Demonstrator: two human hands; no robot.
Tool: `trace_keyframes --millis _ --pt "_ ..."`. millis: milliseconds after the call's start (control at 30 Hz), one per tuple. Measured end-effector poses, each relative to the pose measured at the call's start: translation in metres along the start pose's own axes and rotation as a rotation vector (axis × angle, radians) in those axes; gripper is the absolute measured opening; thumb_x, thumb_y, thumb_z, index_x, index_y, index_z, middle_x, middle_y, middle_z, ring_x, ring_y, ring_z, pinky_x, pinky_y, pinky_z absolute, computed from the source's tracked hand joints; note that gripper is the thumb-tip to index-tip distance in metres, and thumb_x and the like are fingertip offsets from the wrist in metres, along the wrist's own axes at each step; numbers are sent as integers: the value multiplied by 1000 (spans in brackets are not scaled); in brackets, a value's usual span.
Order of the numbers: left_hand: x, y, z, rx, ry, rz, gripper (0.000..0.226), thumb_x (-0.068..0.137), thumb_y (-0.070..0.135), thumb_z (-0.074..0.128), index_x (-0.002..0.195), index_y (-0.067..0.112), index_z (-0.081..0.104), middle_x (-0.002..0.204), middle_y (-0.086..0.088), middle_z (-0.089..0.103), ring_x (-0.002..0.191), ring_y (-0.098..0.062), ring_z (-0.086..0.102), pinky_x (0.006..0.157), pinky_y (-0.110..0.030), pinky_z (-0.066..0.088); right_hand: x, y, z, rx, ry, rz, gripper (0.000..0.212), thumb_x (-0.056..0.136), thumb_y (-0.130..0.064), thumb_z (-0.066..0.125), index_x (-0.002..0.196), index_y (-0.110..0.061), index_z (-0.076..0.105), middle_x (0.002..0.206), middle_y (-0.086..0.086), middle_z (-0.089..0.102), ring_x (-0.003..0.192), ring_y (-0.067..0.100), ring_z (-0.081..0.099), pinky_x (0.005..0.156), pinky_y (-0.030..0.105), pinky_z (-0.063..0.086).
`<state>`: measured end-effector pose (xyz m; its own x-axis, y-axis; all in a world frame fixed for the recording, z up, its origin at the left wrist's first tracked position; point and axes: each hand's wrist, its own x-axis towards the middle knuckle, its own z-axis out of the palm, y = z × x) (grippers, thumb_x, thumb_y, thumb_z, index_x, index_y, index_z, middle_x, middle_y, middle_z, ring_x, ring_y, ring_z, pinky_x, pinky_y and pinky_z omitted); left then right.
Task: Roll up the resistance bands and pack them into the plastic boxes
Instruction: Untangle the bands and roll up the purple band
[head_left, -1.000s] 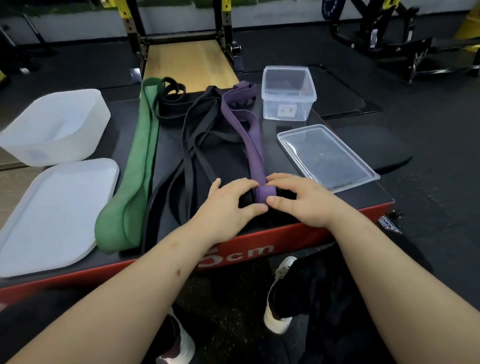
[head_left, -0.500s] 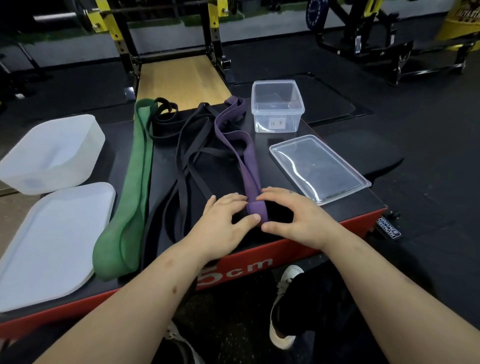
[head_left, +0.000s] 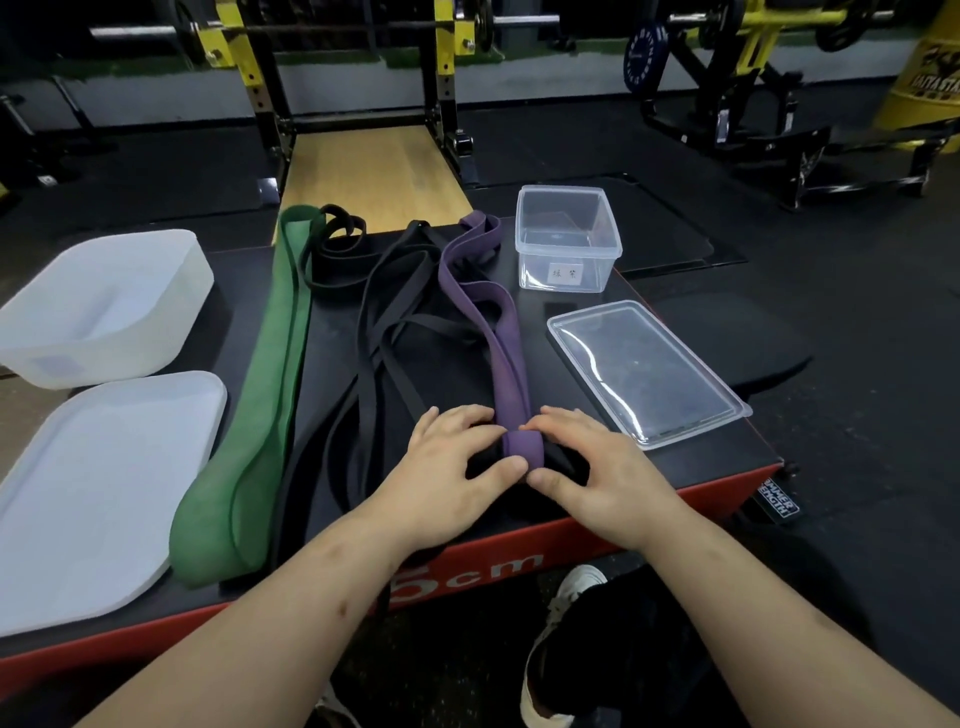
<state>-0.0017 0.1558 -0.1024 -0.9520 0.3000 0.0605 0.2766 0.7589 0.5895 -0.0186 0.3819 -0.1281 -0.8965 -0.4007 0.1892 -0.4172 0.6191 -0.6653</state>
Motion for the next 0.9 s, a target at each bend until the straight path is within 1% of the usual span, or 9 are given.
trace_keyframes --millis 67,100,167,200,333,400,500,667,900 --pt "0 -1 0 7 -1 19 60 98 61 51 148 30 49 161 15 34 149 10 10 128 -36 -4 2 3 1 -8 2 13 51 90 -60 59 137 -42 56 141 -14 58 141 6 45 119 42 36" --pt "0 -1 0 -12 -1 27 61 96 61 54 149 31 48 158 18 36 143 21 6 127 -34 -5 2 5 1 0 11 18 52 90 -59 59 138 -39 58 140 -14 59 138 6 47 117 42 39" --pt "-1 -2 0 -84 5 18 57 93 55 63 145 36 46 143 29 39 119 43 -6 124 -27 -7 2 4 1 13 31 25 56 88 -60 57 138 -37 59 141 -13 58 138 4 47 116 41 41" --pt "0 -3 1 -111 8 12 55 93 53 66 142 38 47 138 30 39 113 46 -6 123 -25 -7 2 2 1 20 36 24 57 87 -61 57 139 -37 60 143 -13 57 140 3 45 117 40 40" --pt "0 -5 0 -145 13 8 54 91 53 69 140 38 52 153 22 42 142 22 13 126 -29 -7 1 -1 1 9 44 -39 55 89 -58 56 138 -33 61 141 -27 50 144 -5 35 118 25 32" --pt "0 -5 0 -143 20 7 55 90 53 70 141 38 54 154 22 42 144 20 15 127 -31 -6 1 -2 0 4 47 -51 53 90 -57 57 137 -33 62 138 -39 44 144 -9 32 116 18 28" --pt "0 -6 1 -128 21 35 56 89 54 71 140 36 56 155 24 41 143 20 16 128 -35 -4 0 0 0 20 59 -59 52 89 -58 58 134 -32 64 133 -41 46 142 -11 35 114 13 28" --pt "-2 -5 1 -86 -3 29 60 92 60 62 145 34 53 152 22 44 141 21 19 127 -35 -7 2 5 1 57 32 -17 54 90 -60 57 127 -24 70 129 -20 56 140 3 43 115 37 40" --pt "2 -5 3 -39 -8 22 57 97 59 54 148 33 50 154 23 41 142 19 15 127 -37 -7 0 0 -1 52 28 -57 52 94 -56 57 142 -36 57 144 -21 50 142 0 41 116 36 40"
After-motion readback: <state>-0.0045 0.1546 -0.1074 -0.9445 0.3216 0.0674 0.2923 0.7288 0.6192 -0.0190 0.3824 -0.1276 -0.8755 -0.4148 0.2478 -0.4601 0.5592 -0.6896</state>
